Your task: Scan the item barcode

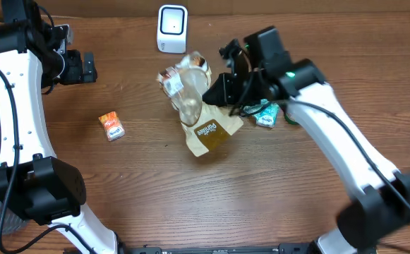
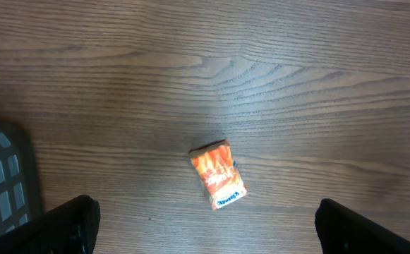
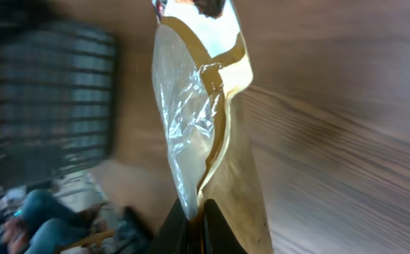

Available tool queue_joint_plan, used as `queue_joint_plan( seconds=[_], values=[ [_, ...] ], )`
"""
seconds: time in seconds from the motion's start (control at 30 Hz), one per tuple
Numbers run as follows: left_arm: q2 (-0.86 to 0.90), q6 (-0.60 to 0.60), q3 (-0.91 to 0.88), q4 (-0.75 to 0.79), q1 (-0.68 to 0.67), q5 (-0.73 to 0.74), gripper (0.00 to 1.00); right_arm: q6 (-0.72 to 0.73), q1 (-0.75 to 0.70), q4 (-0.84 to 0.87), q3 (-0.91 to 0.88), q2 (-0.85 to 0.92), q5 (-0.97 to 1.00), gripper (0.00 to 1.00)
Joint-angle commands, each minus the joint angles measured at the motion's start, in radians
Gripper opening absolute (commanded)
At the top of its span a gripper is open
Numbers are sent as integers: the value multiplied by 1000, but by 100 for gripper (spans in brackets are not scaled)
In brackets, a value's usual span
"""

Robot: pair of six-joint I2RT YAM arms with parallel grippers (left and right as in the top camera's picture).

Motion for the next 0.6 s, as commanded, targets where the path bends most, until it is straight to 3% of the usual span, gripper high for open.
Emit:
queue_joint_plan(
  seconds=[0.0, 0.57],
  values=[
    [-15, 22, -5, 1, -8, 7, 100, 18, 3, -10, 2, 108, 166, 4],
    [-15, 22, -5, 1, -8, 7, 100, 72, 19, 29, 2, 393, 206, 4]
  ],
)
